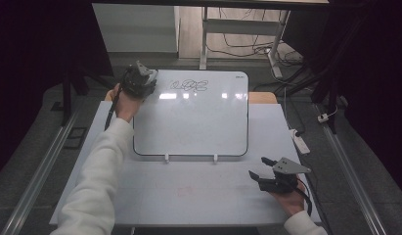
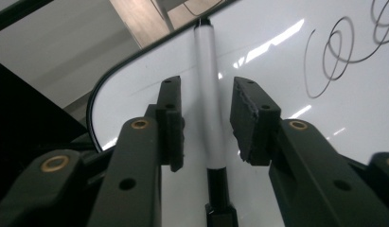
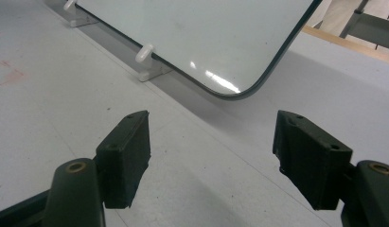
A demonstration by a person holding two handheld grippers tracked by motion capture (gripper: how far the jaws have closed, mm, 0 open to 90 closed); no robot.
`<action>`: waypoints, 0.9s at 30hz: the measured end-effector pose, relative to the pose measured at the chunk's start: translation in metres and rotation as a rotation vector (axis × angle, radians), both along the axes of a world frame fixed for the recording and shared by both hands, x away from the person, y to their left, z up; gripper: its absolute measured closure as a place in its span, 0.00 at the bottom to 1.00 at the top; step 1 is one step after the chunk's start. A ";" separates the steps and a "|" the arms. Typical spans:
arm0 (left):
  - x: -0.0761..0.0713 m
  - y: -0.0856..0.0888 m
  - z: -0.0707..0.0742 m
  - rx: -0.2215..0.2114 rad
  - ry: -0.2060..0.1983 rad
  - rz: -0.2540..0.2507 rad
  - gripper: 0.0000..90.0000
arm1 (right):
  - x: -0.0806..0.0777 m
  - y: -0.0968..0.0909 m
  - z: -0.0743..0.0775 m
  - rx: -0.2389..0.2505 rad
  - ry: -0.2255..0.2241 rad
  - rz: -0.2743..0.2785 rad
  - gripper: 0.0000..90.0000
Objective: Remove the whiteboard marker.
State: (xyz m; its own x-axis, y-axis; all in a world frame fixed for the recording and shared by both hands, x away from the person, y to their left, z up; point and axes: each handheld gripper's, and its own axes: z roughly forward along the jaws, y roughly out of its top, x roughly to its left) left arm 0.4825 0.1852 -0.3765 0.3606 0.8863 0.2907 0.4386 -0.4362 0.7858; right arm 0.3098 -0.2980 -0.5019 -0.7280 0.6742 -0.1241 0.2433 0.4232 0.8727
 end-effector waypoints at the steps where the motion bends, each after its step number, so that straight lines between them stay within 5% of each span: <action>1: 0.000 0.000 -0.001 -0.001 0.002 0.001 0.73 | 0.000 0.000 0.000 0.000 -0.001 -0.001 0.31; 15: -0.002 -0.007 -0.002 0.030 0.012 -0.006 0.90 | 0.000 -0.001 0.001 0.001 -0.009 -0.009 0.32; 21: -0.008 -0.005 0.002 0.011 0.009 -0.021 0.91 | 0.000 -0.001 0.001 0.002 -0.013 -0.011 0.32; 27: -0.031 0.000 0.010 -0.041 -0.025 -0.079 0.91 | 0.000 -0.001 0.001 0.016 -0.017 -0.009 0.33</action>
